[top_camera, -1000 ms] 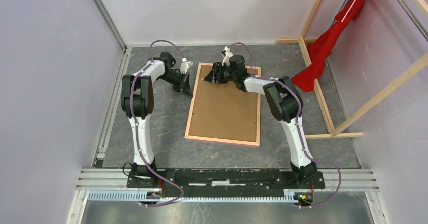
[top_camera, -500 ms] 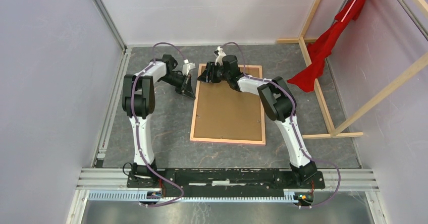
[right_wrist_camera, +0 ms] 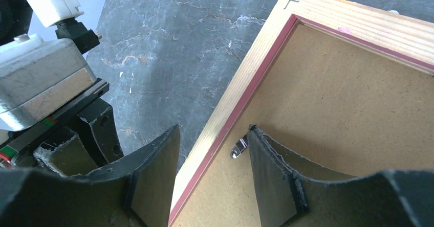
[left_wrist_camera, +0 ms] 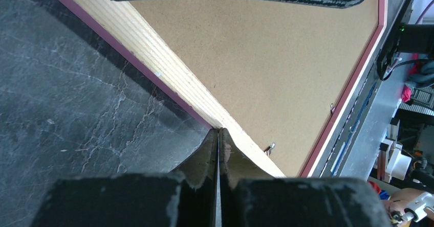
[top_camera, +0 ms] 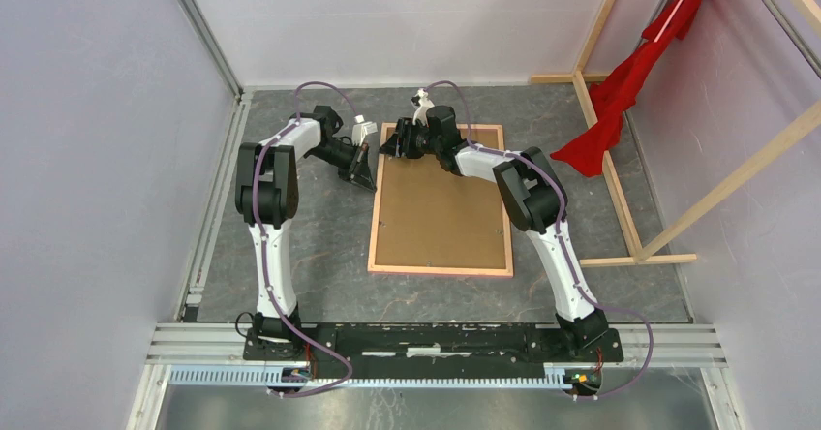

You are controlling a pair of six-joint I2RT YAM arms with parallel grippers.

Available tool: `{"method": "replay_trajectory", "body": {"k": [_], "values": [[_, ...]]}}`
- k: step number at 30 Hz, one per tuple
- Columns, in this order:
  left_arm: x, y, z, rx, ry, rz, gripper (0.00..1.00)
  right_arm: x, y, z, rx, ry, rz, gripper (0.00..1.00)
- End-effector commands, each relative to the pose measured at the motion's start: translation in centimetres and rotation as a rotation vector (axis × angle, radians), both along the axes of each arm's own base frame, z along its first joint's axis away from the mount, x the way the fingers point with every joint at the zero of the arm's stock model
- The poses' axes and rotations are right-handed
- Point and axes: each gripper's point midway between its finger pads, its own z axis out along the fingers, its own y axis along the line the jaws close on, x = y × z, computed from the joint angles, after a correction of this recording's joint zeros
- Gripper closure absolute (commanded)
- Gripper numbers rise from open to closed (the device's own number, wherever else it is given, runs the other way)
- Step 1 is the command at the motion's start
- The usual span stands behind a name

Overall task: Put the photo into the frame
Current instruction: Install the photo frame at the center of the board.

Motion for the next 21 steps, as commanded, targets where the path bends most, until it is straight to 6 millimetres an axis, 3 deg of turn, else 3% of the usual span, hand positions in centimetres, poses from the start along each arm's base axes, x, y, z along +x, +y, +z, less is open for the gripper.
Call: {"method": "replay_trajectory", "body": {"k": [1,9,13,21], "values": [[-1.8,-0.7,-1.4,0.017,0.031,-0.066,0.95,-1.6,1.1,-1.7,0.013,0.064,0.043,0.42],[-1.7,-0.6,-1.4,0.025,0.025,-0.066,0.95,-2.9,2.2,-1.6,0.040,0.087,0.081,0.43],[-1.7,-0.6,-1.3,0.028,0.020,-0.069,0.95,-3.2,2.7,-0.5,0.062,0.074,0.096,0.42],[-1.8,-0.4,-1.2,0.036,0.016,-0.071,0.96,0.1,-2.3,3.3,0.049,-0.016,-0.031,0.38]]}}
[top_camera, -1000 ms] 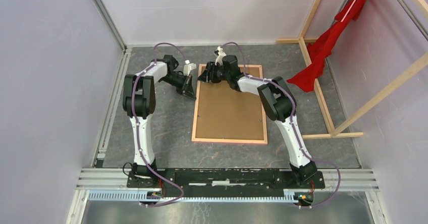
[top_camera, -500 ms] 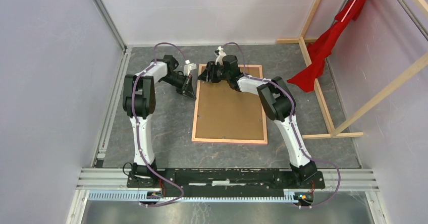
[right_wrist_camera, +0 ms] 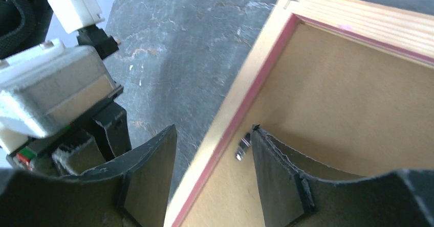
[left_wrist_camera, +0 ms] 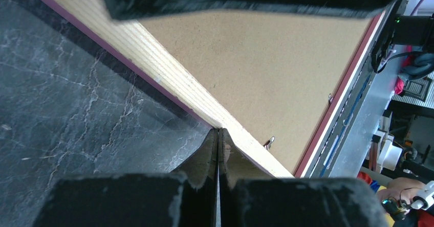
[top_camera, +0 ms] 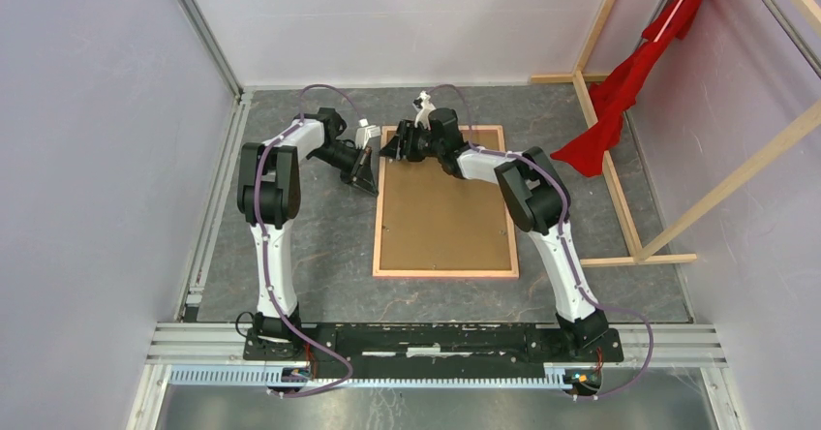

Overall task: Put the photo into the frame
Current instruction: Install the photo frame at the center of the board.

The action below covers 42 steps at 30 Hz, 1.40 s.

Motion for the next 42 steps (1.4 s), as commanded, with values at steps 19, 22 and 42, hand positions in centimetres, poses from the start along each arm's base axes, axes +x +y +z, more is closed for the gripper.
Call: {"method": "replay_trajectory", "body": {"k": [19,22,42], "values": [[-0.6,0.0,-1.1,0.031,-0.020,-0.051,0.97,-2.6,0.3,-1.5,-0.060,0.020,0.070,0.41],[-0.7,0.0,-1.2,0.031,-0.018,-0.053,0.97,-2.3,0.1,-1.7,-0.086,0.012,0.063,0.42],[-0.9,0.2,-1.4,0.040,-0.019,-0.058,0.97,-0.7,-2.0,-2.2,-0.176,-0.014,-0.009,0.42]]}}
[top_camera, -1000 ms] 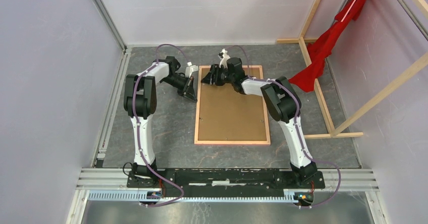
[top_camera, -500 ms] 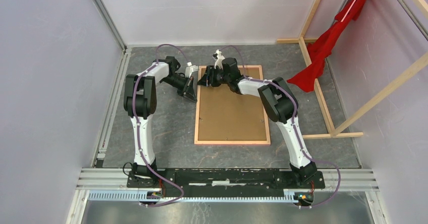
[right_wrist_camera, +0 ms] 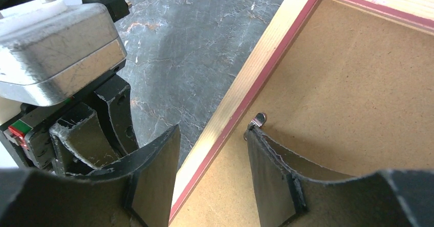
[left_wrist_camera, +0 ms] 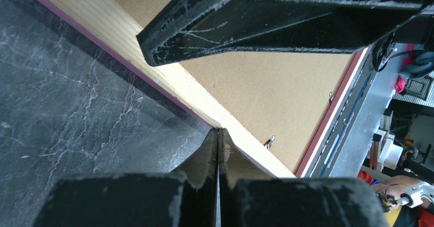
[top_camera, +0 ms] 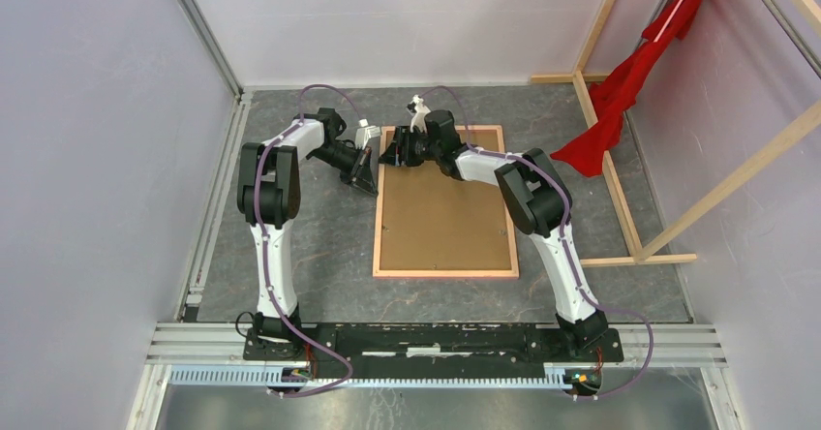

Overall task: Put the photo into the frame
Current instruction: Install the photo frame at the center of the board.

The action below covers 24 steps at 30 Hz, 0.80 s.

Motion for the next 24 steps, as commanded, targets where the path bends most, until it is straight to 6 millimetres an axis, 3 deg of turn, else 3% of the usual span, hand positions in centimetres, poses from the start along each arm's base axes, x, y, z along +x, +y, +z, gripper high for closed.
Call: {"method": "replay_trajectory", "body": {"k": [1,12,24], "values": [[-0.7,0.2,-1.4,0.038,-0.021,-0.051,0.97,1.3,-1.8,-1.7,-0.109,-0.005,-0.058,0.42],[-0.7,0.3,-1.3,0.039,-0.022,-0.050,0.97,2.2,-3.0,-1.9,-0.113,-0.003,-0.091,0.42],[-0.6,0.3,-1.2,0.043,-0.020,-0.056,0.97,1.8,-2.1,-3.0,-0.101,0.027,-0.074,0.44]]}}
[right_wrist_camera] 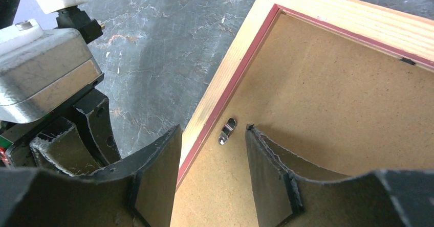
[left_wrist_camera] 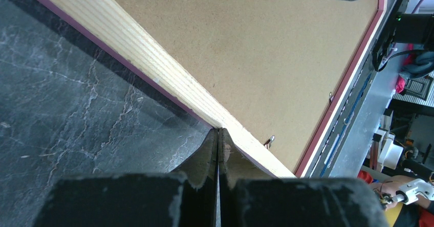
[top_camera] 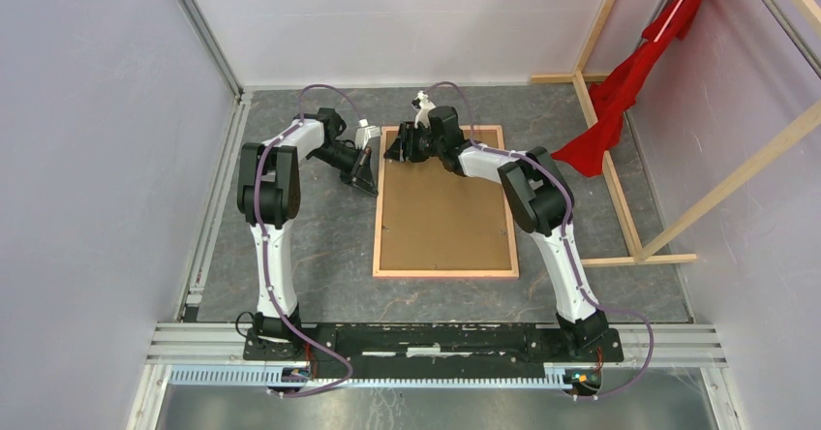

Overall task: Put the photo into the frame
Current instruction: Install the photo frame at the center of the board.

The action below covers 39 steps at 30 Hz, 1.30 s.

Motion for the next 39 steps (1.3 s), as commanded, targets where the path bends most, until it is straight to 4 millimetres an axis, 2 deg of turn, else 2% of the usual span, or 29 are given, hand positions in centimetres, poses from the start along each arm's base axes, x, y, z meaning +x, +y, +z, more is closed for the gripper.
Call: {"method": "replay_trajectory", "body": {"k": [1,15,25,31,39], "values": [[-0.6,0.3,-1.2,0.042,-0.021,-0.056,0.97,0.0,-0.6,-3.1,-0.057,0.048,-0.023,0.45],[-0.5,0.3,-1.3,0.047,-0.022,-0.054,0.98,-1.0,1.2,-3.5,-0.051,0.073,0.018,0.47],[-0.5,0.4,-1.3,0.048,-0.021,-0.055,0.98,-2.2,-0.4,-2.8,-0.089,0.065,-0.006,0.47],[-0.6,0.4,-1.3,0.048,-0.022,-0.056,0.98,-3.0,0.0,-2.5,-0.063,0.074,0.019,0.47],[-0.6,0.4,-1.5,0.052,-0.016,-0.055,0.98,-3.0,0.9,-3.1,-0.030,0.098,0.038,0.47]]}}
